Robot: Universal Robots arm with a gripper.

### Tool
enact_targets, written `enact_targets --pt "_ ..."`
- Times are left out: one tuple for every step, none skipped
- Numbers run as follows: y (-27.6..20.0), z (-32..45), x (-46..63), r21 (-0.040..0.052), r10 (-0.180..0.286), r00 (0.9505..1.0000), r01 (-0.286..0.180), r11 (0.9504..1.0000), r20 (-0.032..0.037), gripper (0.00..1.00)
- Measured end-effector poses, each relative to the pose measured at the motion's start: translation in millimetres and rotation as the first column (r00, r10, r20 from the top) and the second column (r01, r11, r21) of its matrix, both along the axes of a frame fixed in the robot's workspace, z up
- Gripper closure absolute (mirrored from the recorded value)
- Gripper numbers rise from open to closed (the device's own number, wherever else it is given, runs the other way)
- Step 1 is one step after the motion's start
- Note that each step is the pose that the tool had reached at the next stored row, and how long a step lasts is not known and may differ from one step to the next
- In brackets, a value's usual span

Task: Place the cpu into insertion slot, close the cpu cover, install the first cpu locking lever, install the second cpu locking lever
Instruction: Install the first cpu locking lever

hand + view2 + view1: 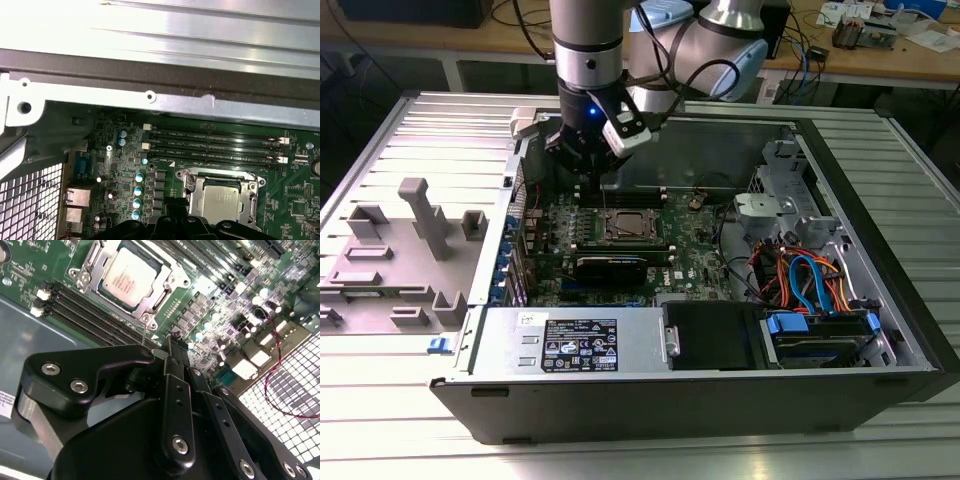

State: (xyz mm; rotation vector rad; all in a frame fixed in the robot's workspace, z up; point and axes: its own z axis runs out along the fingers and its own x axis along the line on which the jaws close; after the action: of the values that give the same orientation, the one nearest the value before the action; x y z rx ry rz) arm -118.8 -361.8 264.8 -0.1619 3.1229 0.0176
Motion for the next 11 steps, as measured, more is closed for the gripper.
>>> enact_targets --pt "3.0 0.1 0.0 -0.0004 0.001 1.0000 -0.001 1.0000 0.0000 0.89" --pt "4.7 0.1 0.0 -0.0006 0.002 1.0000 -0.002 1.0000 -0.0001 0.89" --pt "7.1 0.1 0.0 -0.0005 0.003 1.0000 -0.003 1.0000 -0.0001 0.89" --pt "7.9 0.1 0.0 -0.0006 0.003 1.0000 -0.003 1.0000 -0.0001 0.89" --pt "8.6 0.1 0.1 -0.0005 0.003 1.0000 -0.003 1.0000 -0.0001 0.89" --pt "9.1 0.1 0.5 -0.0005 0.004 1.0000 -0.004 1.0000 -0.0001 0.89" --pt "9.6 0.0 1.0 -0.0005 0.003 1.0000 -0.003 1.0000 0.0000 0.89" --pt "9.9 0.0 1.9 -0.0004 0.003 1.0000 -0.003 1.0000 -0.0001 0.89" --pt "10.2 -0.1 3.3 -0.0004 0.003 1.0000 -0.003 1.0000 -0.0001 0.89" --pt "10.4 -0.1 4.5 -0.0004 0.003 1.0000 -0.003 1.0000 0.0000 0.89" --pt "10.6 0.0 5.9 -0.0005 0.003 1.0000 -0.003 1.0000 -0.0001 0.89"
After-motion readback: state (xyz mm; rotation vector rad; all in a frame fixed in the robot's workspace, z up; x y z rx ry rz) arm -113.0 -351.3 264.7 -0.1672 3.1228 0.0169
